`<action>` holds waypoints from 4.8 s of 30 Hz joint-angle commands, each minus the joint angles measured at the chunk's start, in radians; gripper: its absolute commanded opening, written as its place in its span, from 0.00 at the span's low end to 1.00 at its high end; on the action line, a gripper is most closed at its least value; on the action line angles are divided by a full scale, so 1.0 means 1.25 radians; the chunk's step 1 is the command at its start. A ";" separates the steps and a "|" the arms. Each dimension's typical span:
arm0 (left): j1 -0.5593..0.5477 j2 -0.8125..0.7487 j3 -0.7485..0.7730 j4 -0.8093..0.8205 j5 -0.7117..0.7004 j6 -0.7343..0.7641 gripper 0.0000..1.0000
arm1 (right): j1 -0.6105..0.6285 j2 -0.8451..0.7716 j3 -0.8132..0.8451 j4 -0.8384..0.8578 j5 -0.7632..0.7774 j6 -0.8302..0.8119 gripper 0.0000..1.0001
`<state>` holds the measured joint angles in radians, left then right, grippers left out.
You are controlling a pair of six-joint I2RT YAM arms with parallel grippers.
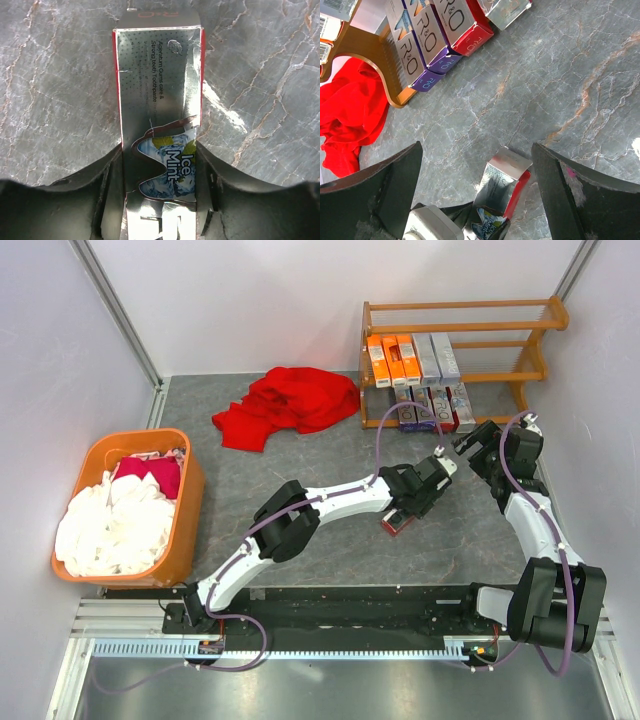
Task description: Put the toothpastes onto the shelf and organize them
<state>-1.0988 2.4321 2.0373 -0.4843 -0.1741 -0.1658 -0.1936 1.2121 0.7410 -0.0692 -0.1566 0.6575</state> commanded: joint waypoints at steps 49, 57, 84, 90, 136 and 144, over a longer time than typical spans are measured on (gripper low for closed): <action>0.513 -0.499 -0.896 0.943 0.550 -0.953 0.43 | 0.813 0.059 0.152 -0.010 0.513 -0.031 0.95; 0.513 -0.509 -0.901 0.947 0.550 -0.956 0.43 | 0.905 0.110 0.184 0.020 0.550 -0.019 0.93; 0.529 -0.582 -0.960 1.017 0.528 -0.978 0.60 | 0.924 0.194 0.223 -0.026 0.593 -0.020 0.42; 0.545 -0.603 -0.972 1.015 0.541 -0.963 0.76 | 0.923 0.170 0.206 -0.005 0.581 -0.038 0.41; 0.588 -0.700 -0.938 0.746 0.510 -0.739 0.95 | -0.201 0.173 -0.149 0.709 -0.590 0.453 0.41; 0.589 -0.692 -0.936 0.743 0.517 -0.735 0.95 | -0.235 0.259 -0.132 0.805 -0.571 0.513 0.41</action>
<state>-0.3660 1.5585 0.8333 0.4465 0.4526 -1.1355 -0.4721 1.5017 0.5484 0.7738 -0.8417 1.2503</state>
